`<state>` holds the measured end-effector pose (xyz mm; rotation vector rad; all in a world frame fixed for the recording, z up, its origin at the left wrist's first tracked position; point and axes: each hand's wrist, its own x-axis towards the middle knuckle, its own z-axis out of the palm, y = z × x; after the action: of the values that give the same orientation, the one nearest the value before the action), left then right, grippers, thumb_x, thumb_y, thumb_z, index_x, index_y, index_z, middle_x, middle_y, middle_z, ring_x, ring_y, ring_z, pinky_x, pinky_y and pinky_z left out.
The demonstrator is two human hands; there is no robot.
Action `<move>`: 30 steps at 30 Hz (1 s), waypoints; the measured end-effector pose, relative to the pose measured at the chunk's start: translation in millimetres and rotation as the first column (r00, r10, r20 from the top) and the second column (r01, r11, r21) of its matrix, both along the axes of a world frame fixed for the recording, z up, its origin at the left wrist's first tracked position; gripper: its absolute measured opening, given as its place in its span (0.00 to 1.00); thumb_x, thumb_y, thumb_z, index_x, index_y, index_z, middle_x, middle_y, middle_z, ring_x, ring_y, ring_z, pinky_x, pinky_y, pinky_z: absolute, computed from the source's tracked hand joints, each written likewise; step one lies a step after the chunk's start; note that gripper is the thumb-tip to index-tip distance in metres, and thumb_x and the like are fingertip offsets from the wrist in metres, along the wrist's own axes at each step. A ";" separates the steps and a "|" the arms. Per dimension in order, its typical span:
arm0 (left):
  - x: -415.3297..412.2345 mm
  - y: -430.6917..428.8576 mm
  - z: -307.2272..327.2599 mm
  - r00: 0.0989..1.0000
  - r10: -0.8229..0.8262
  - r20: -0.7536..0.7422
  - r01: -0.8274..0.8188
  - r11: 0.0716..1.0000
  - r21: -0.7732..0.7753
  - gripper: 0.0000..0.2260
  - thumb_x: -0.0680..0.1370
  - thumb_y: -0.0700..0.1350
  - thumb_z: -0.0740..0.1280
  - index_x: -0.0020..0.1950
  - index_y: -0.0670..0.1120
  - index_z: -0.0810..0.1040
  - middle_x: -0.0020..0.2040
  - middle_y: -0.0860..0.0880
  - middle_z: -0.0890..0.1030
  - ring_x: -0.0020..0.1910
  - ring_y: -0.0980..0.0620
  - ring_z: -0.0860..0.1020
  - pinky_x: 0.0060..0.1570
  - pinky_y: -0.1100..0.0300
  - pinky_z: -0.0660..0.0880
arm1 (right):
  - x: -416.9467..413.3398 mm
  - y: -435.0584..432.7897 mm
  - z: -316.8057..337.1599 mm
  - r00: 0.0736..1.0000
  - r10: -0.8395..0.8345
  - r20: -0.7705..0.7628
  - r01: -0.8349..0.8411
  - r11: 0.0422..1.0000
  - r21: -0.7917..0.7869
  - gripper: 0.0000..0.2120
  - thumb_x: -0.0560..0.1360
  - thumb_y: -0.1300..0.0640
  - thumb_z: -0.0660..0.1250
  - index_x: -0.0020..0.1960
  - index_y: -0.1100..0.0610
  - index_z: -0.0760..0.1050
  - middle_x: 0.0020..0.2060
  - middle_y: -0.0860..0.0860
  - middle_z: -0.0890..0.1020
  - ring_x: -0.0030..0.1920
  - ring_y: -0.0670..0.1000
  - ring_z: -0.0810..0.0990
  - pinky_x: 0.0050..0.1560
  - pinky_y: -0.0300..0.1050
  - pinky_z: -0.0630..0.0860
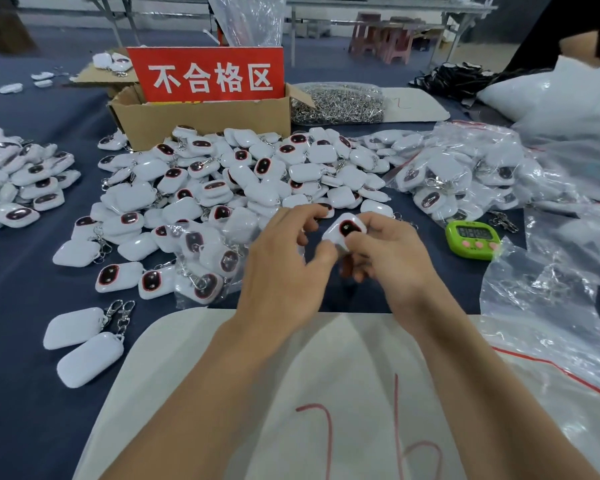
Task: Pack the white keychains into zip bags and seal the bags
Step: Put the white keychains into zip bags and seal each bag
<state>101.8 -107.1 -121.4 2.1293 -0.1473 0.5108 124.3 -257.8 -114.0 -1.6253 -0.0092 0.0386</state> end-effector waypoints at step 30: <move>3.8 3.1 6.6 0.996 -0.027 -0.083 0.011 0.983 -0.183 0.17 0.76 0.51 0.71 0.39 0.76 0.79 0.38 0.63 0.84 0.40 0.60 0.82 0.40 0.68 0.75 | -3.5 12.1 -4.9 0.999 -0.039 0.037 0.041 0.997 -0.058 0.07 0.77 0.63 0.67 0.46 0.53 0.82 0.34 0.51 0.82 0.32 0.48 0.73 0.35 0.42 0.72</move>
<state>105.6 -104.0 -114.8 1.9648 -0.0697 0.4058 120.8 -245.7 -118.8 -1.6842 -0.0028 -0.0214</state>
